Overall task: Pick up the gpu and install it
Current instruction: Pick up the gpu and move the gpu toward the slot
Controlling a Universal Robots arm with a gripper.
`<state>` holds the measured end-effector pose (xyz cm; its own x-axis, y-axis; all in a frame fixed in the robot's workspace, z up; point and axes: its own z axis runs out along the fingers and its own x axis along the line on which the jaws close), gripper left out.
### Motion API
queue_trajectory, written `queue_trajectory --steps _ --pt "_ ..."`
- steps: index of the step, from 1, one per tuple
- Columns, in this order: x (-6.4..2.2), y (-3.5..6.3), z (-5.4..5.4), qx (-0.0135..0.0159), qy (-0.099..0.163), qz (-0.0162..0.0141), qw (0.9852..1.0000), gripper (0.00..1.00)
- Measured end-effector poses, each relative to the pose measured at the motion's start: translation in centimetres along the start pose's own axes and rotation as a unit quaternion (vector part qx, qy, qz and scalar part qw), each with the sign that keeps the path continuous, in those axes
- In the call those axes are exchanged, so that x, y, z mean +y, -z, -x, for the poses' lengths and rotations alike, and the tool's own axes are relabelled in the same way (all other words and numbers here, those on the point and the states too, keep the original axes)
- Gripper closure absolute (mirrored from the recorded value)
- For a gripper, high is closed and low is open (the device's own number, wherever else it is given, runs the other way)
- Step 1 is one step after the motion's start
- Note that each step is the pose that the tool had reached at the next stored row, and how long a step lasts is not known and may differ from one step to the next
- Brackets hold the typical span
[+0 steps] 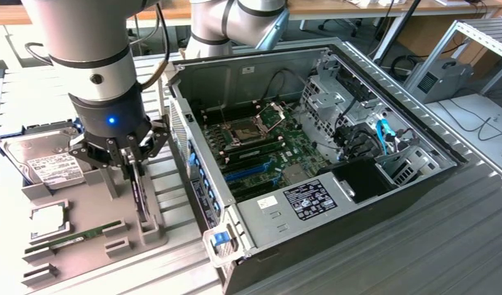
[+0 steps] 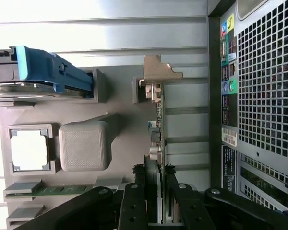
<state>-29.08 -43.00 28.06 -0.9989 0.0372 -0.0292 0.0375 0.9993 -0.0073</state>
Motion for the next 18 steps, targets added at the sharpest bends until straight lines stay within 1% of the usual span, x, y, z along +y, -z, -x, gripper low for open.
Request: queue_trajectory --steps 2,3,6,9,10,12,15,18 --pt "0.00 0.83 0.0 0.0000 0.000 0.0000 1.0000 0.73" --pt "-0.01 1.54 0.0 0.0000 0.000 0.0000 1.0000 0.73" --pt "-0.02 2.52 0.1 0.0000 0.000 0.0000 1.0000 0.73" --pt "-0.03 4.26 0.1 0.0000 0.000 0.0000 1.0000 0.73" --pt "-0.04 5.04 0.1 0.0000 0.000 0.0000 1.0000 0.73" --pt "-0.04 6.00 0.2 0.0000 0.000 0.0000 1.0000 0.73" --pt "-0.05 6.57 0.2 0.0000 0.000 0.0000 1.0000 0.73" --pt "-0.05 6.84 0.2 0.0000 0.000 0.0000 1.0000 0.73"
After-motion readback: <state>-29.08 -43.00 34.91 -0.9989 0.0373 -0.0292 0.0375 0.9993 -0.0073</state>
